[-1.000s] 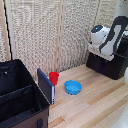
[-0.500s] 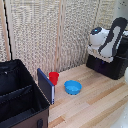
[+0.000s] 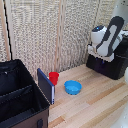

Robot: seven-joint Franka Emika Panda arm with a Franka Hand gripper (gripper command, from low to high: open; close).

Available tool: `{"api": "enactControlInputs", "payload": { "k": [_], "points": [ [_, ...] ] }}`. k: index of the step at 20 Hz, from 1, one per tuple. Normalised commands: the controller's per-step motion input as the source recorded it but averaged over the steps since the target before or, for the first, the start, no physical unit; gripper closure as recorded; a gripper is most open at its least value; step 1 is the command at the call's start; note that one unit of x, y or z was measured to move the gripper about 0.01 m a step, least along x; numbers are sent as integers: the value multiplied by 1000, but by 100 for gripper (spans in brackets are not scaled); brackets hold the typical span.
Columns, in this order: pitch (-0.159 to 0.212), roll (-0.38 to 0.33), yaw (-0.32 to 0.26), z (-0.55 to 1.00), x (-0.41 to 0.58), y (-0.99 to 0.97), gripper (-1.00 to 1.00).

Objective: Please move the gripper into proximity with the fryer handle. Once close enough, gingerly grasp the handle and gently tug the fryer basket open in your direction.

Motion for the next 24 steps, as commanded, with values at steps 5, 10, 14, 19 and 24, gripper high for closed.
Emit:
{"api": "enactControlInputs", "payload": {
  "k": [5,10,14,19,24],
  "points": [
    [0,241,-83,414,-168,487,100],
    [-66,129,-117,645,-108,583,100],
    [-55,82,-25,763,-334,689,100],
    [-66,14,0,642,-310,860,100],
    [-80,7,0,565,-190,889,100]
  ]
}}
